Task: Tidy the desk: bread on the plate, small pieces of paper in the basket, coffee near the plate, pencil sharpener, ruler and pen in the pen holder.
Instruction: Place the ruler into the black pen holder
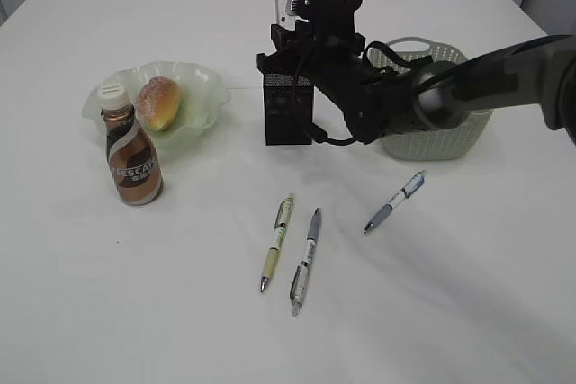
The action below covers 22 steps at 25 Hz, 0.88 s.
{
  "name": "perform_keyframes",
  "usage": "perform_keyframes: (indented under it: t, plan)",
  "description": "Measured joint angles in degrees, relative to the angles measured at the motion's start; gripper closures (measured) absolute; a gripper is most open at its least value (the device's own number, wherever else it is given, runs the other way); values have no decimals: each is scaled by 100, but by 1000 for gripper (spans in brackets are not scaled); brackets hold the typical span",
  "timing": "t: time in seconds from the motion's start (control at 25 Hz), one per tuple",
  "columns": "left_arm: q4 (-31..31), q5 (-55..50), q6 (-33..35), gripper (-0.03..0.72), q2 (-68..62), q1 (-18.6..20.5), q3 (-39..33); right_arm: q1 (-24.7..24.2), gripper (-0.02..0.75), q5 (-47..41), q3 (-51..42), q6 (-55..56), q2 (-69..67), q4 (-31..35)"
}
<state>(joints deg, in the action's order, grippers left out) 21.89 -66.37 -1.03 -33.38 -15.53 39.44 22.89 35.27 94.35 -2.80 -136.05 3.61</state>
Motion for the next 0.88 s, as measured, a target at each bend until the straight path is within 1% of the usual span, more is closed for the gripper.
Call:
perform_keyframes:
  t: [0.56,0.88]
  plan:
    - [0,95,0,443,0,0,0,0,435,-73,0,22,0,-73]
    - [-3,95,0,443,0,0,0,0,412,-671,0,64,0,-73]
